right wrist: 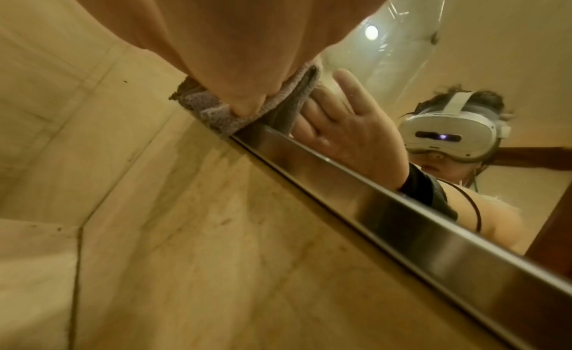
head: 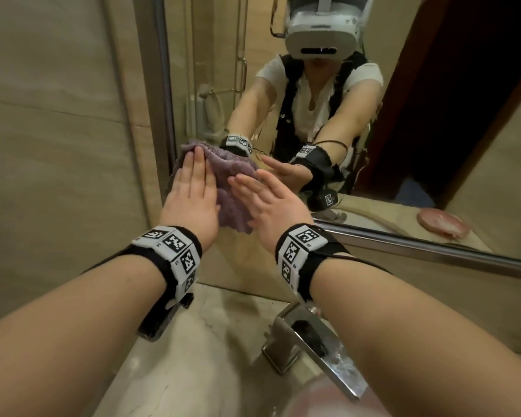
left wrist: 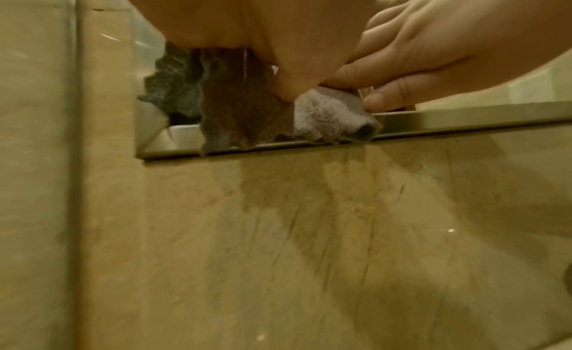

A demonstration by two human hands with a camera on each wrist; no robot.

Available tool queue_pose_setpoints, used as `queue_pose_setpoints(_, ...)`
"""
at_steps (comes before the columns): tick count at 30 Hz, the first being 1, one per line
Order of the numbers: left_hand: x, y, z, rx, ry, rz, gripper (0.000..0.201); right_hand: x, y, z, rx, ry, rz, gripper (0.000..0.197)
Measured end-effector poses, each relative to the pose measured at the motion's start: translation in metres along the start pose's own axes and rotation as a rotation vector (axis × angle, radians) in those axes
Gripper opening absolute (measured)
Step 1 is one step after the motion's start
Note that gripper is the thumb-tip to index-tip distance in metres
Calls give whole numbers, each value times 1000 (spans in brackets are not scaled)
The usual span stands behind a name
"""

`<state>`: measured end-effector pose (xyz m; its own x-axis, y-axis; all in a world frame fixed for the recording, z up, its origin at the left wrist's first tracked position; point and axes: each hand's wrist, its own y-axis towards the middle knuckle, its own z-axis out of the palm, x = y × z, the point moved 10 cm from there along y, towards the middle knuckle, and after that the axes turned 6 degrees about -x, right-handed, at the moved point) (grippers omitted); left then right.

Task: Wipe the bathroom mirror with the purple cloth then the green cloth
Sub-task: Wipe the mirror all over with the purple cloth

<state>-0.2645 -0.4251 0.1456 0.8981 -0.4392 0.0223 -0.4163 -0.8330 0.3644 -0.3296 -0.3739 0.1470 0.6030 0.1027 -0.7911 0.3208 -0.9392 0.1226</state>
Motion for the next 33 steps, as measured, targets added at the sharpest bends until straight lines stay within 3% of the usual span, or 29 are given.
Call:
queue_pose_setpoints(9,-77,12,-23,-130,36,152,72,-52,-55,45,-1,13,49,60)
queue_pose_setpoints(12,-111,12,-30,-166,30,211,74,-74,-81,59,-61,25,93,77)
queue_pose_setpoints(20,-206,4,-56,-283,79,484,75,-119,-158,96,-100,-9,200,78)
queue_pose_setpoints(22,-229,5,-55,-248,106,498,73,-132,-178,105,-118,21,223,78)
queue_pose_setpoints(24,-251,6,-55,-222,99,483,72,-147,-196,106,-131,35,269,62)
queue_pose_setpoints(30,-311,4,-66,-246,172,497,69,-165,-242,129,79,3,304,58)
queue_pose_setpoints(33,-338,2,-76,-257,171,517,70,-177,-263,121,-69,160,459,66)
